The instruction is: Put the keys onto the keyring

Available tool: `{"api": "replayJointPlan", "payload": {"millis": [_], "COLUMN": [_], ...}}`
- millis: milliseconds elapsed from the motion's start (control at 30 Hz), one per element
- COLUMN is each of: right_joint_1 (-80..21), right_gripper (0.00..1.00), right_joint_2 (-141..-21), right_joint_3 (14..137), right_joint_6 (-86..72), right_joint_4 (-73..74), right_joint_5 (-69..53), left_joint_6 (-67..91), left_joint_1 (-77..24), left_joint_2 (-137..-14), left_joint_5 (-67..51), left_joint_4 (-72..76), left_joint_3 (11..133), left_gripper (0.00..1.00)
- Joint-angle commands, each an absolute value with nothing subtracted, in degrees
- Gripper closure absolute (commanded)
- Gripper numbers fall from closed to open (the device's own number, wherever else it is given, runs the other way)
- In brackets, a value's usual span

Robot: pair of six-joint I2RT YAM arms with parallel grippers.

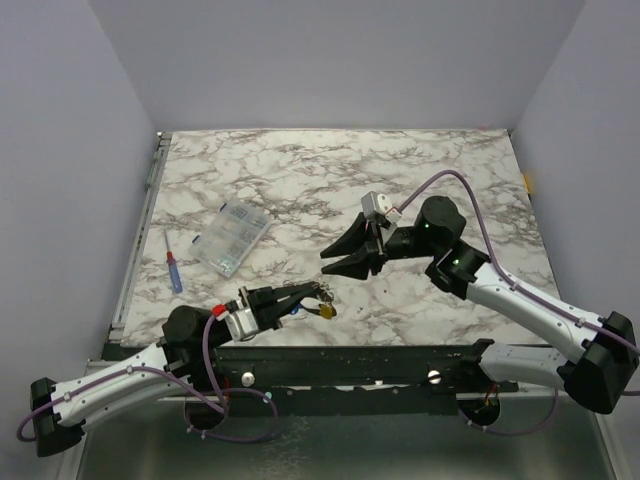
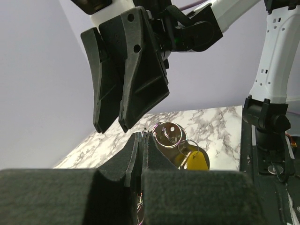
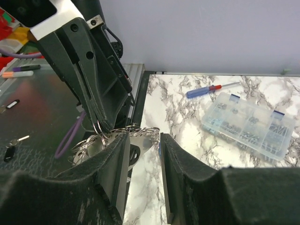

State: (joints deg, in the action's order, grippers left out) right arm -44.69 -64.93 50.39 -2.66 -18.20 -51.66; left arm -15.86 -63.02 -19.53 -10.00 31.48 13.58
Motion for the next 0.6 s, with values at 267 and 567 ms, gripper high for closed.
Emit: {"api": "replayJointPlan", "payload": {"millis": [267, 567], "right_joint_1": [-45.1, -45.6], "right_gripper": [0.61, 0.55], "right_joint_2": [-64.8, -64.9], "right_joint_3": [49.5, 47.3], "right_joint_6": [-5.4, -8.7], "right_joint_4": [-20.5, -24.1], "right_joint_5": [-55.8, -54.2], "left_joint_6": [-14.0, -12.5], "left_joint_1": [-63.2, -63.2], "left_joint_2": [-19.8, -20.8], "left_joint_5": [-4.7, -2.5], "left_joint_4": [33.7, 35.8], "left_joint_3": [15.1, 15.1], "left_gripper": [1.00, 1.00]}}
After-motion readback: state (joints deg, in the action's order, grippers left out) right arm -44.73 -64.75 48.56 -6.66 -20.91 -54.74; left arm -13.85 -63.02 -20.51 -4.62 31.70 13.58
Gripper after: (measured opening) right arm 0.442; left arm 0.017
